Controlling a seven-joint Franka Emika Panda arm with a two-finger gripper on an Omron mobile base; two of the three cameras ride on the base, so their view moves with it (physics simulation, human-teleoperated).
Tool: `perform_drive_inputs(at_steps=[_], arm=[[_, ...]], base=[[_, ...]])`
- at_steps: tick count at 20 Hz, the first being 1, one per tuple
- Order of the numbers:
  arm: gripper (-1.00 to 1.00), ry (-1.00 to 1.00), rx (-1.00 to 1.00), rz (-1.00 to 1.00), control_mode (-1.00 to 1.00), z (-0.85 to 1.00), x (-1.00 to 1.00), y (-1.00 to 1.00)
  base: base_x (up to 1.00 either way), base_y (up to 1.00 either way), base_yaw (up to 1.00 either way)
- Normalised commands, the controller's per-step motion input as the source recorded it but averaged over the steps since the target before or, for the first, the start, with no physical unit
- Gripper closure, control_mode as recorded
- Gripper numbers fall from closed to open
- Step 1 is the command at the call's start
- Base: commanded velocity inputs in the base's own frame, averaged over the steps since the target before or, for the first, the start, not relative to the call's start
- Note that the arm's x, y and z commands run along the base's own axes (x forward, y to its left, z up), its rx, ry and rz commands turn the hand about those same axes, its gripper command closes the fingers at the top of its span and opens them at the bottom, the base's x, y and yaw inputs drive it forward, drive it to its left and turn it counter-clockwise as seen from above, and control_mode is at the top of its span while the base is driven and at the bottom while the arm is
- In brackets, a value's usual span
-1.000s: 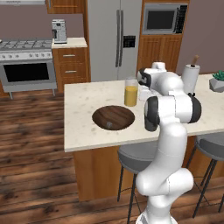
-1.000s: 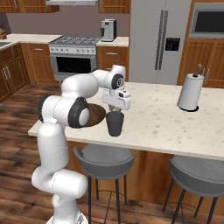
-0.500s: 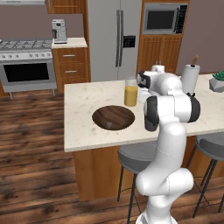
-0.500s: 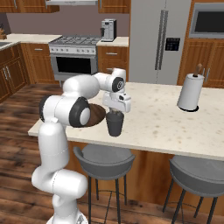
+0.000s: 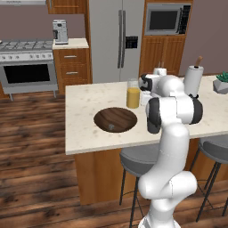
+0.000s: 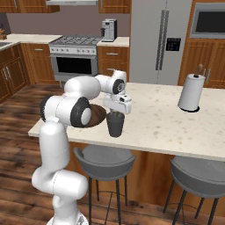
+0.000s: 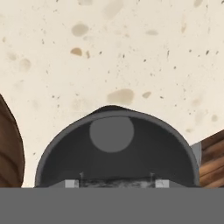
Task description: There are two ice cubes in the ice bowl. Place both ice cubes in the glass cup.
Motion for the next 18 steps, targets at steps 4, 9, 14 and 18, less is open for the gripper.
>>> perform_drive_inputs(at_steps=[4, 9, 14, 18], arm=[[1.00, 0.00, 0.00, 0.00, -1.00, -0.06, 0.21, 0.00], [1.00, 0.00, 0.00, 0.00, -1.00, -0.17, 0.15, 0.00], [1.00, 0.00, 0.00, 0.00, -1.00, -0.22, 0.12, 0.00], [-1.00, 0.01, 0.00, 0.00, -1.00, -0.03, 0.01, 0.00]], base=[[0.00, 0.00, 0.00], [0.00, 0.00, 0.00], [0.00, 0.00, 0.00], [0.00, 0.00, 0.00]])
